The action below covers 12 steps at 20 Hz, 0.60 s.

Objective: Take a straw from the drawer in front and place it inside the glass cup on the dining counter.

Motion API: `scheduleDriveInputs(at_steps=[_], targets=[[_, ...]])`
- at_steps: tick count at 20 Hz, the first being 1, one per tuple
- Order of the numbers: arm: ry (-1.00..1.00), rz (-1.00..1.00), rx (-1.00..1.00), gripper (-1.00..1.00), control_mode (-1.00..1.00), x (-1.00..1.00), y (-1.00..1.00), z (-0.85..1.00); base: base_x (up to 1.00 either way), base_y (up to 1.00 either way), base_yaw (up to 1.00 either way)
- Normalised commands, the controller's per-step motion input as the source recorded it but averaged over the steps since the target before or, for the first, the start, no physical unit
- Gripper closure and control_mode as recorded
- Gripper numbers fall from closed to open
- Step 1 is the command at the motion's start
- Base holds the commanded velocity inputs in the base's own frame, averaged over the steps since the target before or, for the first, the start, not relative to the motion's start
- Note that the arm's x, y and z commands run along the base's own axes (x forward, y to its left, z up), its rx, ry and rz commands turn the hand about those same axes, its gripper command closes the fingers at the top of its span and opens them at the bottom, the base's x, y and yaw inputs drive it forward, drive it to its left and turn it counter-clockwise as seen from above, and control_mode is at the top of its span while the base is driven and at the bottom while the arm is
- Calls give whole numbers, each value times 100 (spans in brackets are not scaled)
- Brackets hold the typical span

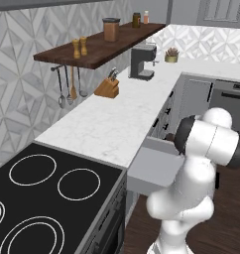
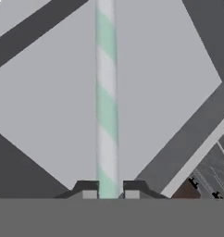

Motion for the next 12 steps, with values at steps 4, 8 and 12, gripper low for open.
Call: scheduleDriveInputs(at_steps=[4, 8, 12], targets=[[-31, 12, -16, 100, -100, -38, -18, 100, 0, 0, 0], [-30, 13, -16, 100, -100, -40, -11, 100, 0, 0, 0], [-25, 10, -17, 100, -100, -38, -1, 100, 0, 0, 0]])
